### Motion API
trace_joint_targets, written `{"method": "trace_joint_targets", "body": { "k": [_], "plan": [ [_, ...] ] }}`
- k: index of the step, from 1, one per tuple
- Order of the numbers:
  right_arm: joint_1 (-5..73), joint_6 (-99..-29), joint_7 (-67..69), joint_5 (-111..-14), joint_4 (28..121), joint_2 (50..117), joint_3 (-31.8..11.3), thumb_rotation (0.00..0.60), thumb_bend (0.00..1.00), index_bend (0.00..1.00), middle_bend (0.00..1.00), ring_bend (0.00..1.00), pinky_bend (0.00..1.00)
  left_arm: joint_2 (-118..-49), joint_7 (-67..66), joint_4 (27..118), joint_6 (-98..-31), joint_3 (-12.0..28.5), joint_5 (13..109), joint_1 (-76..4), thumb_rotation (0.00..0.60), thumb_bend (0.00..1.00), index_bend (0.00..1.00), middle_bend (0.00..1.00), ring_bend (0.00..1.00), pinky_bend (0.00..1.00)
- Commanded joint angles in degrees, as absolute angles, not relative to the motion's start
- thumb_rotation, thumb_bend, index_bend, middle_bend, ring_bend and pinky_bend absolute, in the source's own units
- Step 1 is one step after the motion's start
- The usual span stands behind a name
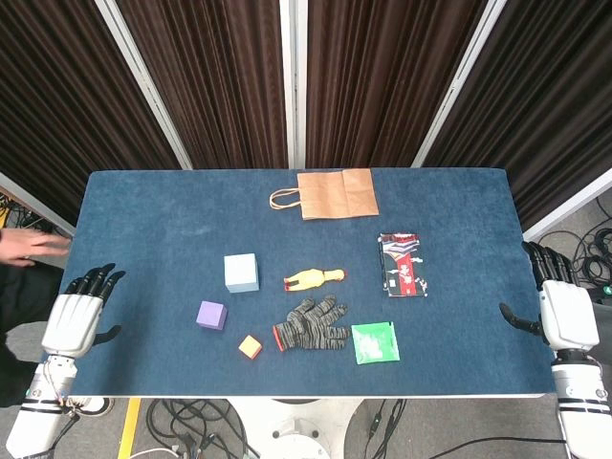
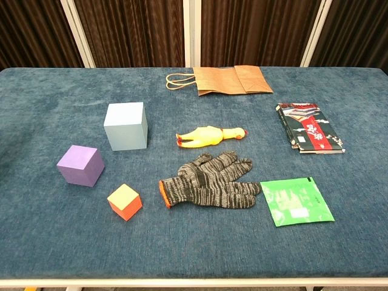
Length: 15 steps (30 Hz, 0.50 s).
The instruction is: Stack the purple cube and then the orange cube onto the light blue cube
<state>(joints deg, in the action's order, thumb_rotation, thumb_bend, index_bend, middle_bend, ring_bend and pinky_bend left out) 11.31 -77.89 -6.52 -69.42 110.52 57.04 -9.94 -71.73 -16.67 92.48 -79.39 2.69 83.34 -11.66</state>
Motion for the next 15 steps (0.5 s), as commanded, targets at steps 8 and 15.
{"method": "trace_joint_targets", "body": {
  "k": [8,15],
  "plan": [
    [11.2,-78.0,-5.8,-70.0,110.7,56.7,-9.9,0.600,0.16,0.02,0.06,0.00,0.00,-71.7,-17.6,93.4,-79.5,2.7,83.6,-11.9,0.600,0.14,0.22,0.22,0.16,0.27],
    [11.1,-77.7,-5.7,-70.0,110.5,56.7,-9.6,0.600,0.16,0.02,0.06,0.00,0.00,-71.2,-17.3,94.8,-79.2,2.7,83.7,-12.2,0.600,0.14,0.22,0.22,0.16,0.27]
  ]
}}
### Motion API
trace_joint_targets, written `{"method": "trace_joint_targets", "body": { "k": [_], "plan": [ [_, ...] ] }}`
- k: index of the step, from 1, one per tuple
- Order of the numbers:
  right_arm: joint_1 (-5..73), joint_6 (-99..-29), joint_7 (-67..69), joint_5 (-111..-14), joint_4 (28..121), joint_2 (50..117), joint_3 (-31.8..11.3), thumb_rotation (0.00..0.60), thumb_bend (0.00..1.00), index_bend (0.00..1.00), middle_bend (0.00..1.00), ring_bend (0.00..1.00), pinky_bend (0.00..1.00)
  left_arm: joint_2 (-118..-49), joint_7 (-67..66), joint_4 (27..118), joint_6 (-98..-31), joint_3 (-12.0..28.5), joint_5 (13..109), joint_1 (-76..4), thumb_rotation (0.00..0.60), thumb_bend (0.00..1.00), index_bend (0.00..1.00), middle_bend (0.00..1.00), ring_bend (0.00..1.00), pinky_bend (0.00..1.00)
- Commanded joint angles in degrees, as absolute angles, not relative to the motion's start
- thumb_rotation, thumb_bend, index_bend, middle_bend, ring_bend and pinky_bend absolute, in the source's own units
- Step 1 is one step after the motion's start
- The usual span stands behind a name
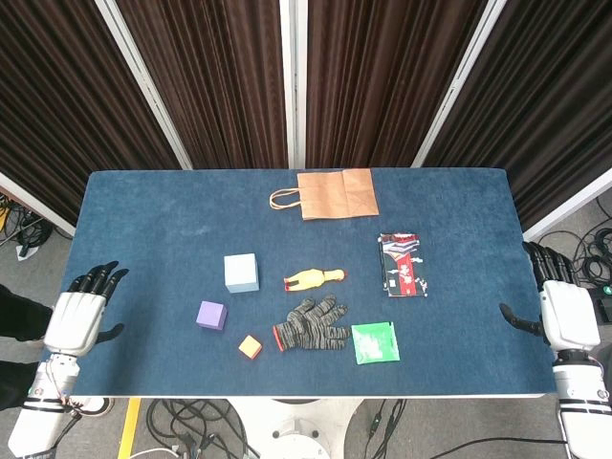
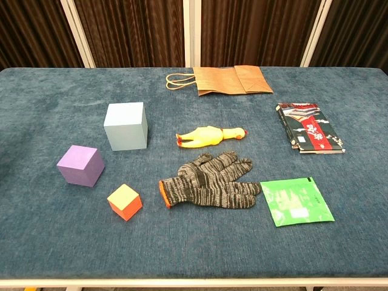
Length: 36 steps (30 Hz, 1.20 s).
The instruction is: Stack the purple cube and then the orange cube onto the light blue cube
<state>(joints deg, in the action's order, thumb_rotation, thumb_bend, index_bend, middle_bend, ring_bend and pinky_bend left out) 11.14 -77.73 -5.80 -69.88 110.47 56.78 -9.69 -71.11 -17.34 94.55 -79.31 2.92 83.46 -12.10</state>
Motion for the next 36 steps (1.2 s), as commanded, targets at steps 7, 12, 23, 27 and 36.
{"method": "trace_joint_targets", "body": {
  "k": [7,12,23,27,36],
  "plan": [
    [11.0,-78.0,-5.9,-70.9,110.4,57.0,-9.4,0.600,0.16,0.02,0.06,0.00,0.00,-72.5,-16.5,94.4,-76.0,1.1,85.9,-13.9,0.600,0.14,0.22,0.24,0.16,0.27],
    [11.3,-77.7,-6.9,-70.6,110.5,57.4,-9.3,0.600,0.16,0.02,0.06,0.00,0.00,-73.6,-18.9,95.9,-71.6,1.3,84.8,-16.3,0.600,0.14,0.22,0.24,0.16,0.28],
    [11.6,-77.3,-7.0,-70.0,110.4,57.4,-9.5,0.600,0.16,0.02,0.06,0.00,0.00,-78.0,-21.3,96.7,-67.6,1.8,83.0,-19.4,0.600,0.14,0.23,0.30,0.16,0.28],
    [11.6,-77.2,-7.0,-69.9,110.3,57.5,-9.5,0.600,0.16,0.02,0.06,0.00,0.00,-79.6,-21.3,96.2,-66.4,2.3,81.2,-20.1,0.600,0.14,0.23,0.31,0.16,0.28],
    [11.6,-77.2,-6.5,-69.5,110.1,57.3,-9.7,0.600,0.16,0.02,0.06,0.00,0.00,-83.4,-21.4,92.9,-63.8,2.6,79.0,-22.2,0.600,0.16,0.24,0.35,0.17,0.28]
  ]
}}
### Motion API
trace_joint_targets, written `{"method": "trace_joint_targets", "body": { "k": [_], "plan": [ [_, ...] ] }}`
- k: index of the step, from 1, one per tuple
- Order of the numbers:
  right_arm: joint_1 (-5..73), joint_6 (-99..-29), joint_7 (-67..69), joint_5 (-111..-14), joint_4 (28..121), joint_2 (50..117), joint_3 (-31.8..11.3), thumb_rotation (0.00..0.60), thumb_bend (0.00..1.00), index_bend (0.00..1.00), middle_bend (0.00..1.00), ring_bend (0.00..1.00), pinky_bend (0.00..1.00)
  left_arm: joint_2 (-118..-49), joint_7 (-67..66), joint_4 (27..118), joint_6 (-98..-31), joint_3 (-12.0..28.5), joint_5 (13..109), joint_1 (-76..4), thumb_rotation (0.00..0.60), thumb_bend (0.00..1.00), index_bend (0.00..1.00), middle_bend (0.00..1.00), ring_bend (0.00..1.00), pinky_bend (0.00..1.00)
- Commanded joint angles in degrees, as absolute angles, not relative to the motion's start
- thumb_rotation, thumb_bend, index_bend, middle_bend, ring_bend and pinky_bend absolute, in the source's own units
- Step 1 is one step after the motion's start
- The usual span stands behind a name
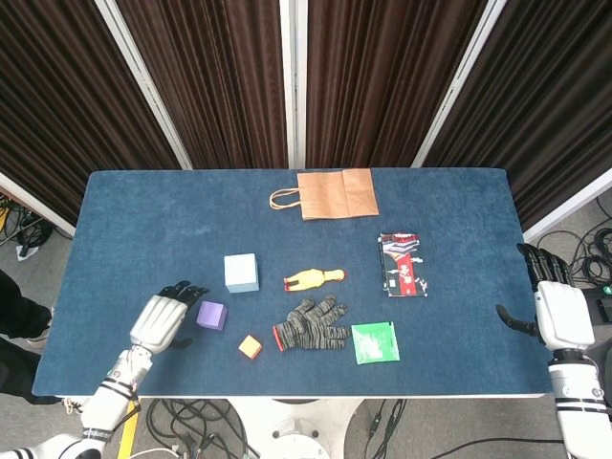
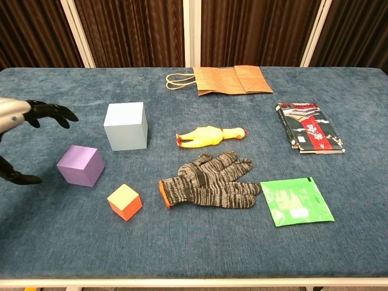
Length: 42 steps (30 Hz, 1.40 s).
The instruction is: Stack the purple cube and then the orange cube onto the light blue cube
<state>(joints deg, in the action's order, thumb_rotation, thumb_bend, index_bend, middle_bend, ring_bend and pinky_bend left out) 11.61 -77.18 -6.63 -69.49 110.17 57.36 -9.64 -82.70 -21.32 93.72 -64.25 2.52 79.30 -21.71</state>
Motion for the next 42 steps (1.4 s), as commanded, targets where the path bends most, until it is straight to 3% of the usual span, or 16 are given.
{"method": "trace_joint_targets", "body": {
  "k": [1,22,42],
  "plan": [
    [11.6,-77.1,-6.4,-69.4,110.1,57.3,-9.7,0.600,0.16,0.02,0.06,0.00,0.00,-83.8,-21.4,92.5,-63.5,2.7,78.9,-22.5,0.600,0.16,0.24,0.35,0.17,0.28],
    [11.7,-76.9,-6.0,-68.7,110.0,57.1,-10.0,0.600,0.16,0.02,0.06,0.00,0.00,-89.0,-19.7,85.8,-62.1,2.3,78.0,-24.8,0.600,0.20,0.25,0.41,0.20,0.29],
    [11.6,-77.0,-5.0,-68.5,109.7,56.7,-10.3,0.600,0.16,0.02,0.06,0.00,0.00,-90.4,-17.8,84.9,-61.8,2.9,76.7,-25.9,0.600,0.26,0.28,0.46,0.23,0.29]
  ]
}}
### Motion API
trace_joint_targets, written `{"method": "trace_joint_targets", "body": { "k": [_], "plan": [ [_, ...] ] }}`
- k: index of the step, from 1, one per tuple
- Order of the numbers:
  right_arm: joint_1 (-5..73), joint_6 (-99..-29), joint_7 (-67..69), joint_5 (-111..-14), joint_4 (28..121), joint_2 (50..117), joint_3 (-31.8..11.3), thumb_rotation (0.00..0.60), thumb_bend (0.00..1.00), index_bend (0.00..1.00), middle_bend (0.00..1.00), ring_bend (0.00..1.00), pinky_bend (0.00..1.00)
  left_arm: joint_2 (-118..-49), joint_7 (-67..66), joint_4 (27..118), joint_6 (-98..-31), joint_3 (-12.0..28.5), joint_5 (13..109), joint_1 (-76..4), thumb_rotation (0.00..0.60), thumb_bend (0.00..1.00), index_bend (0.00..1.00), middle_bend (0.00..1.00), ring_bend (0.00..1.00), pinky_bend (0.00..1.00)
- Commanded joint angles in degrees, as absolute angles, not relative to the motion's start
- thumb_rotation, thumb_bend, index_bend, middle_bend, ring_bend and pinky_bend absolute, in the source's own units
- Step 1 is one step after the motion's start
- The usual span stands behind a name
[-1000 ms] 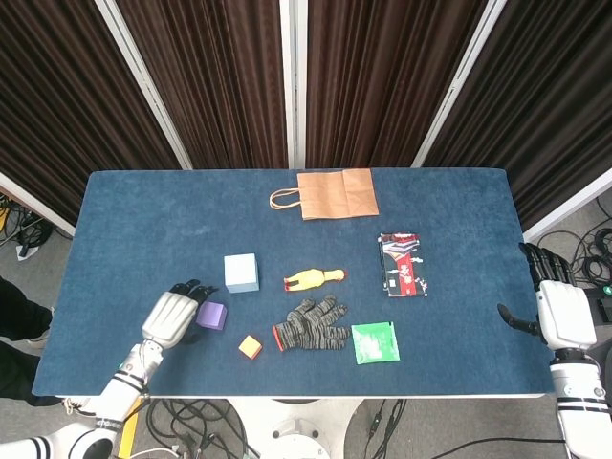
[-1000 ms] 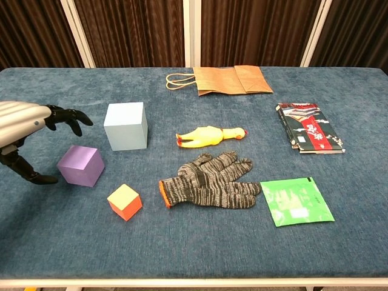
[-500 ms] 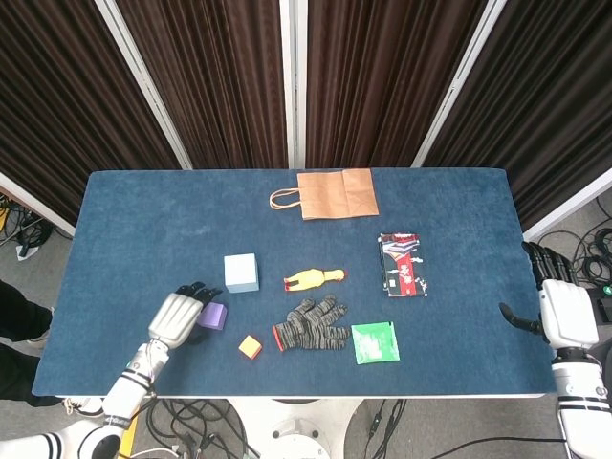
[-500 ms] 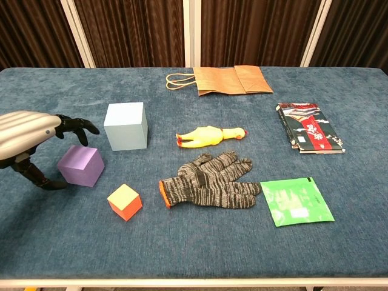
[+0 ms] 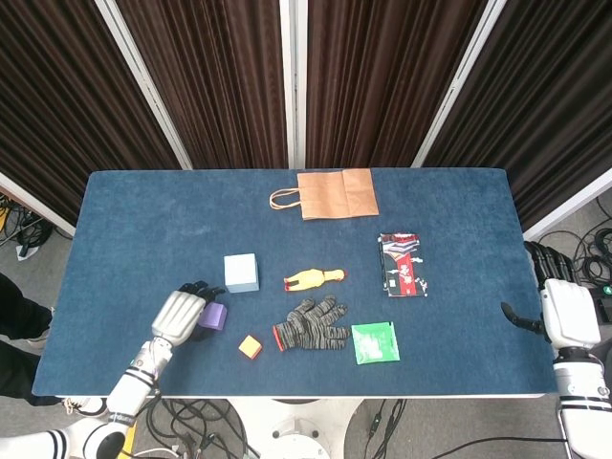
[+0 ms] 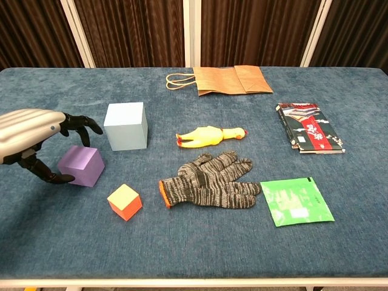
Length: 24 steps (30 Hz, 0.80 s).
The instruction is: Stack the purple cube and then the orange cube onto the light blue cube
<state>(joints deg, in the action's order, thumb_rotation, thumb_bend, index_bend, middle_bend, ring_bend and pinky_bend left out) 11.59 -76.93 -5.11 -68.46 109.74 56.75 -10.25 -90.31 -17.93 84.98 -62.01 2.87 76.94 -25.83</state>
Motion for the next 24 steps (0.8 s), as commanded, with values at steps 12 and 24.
{"method": "trace_joint_targets", "body": {
  "k": [12,24],
  "plan": [
    [11.5,-77.0,-4.5,-68.5,109.5,56.6,-10.3,0.600,0.16,0.02,0.06,0.00,0.00,-90.4,-17.6,84.8,-63.6,3.0,76.4,-25.4,0.600,0.31,0.31,0.53,0.26,0.29],
    [11.4,-76.9,-4.0,-68.5,109.4,56.4,-10.4,0.600,0.16,0.02,0.06,0.00,0.00,-81.4,-18.5,91.0,-67.3,5.5,74.5,-24.2,0.600,0.33,0.32,0.54,0.26,0.30]
  ]
}}
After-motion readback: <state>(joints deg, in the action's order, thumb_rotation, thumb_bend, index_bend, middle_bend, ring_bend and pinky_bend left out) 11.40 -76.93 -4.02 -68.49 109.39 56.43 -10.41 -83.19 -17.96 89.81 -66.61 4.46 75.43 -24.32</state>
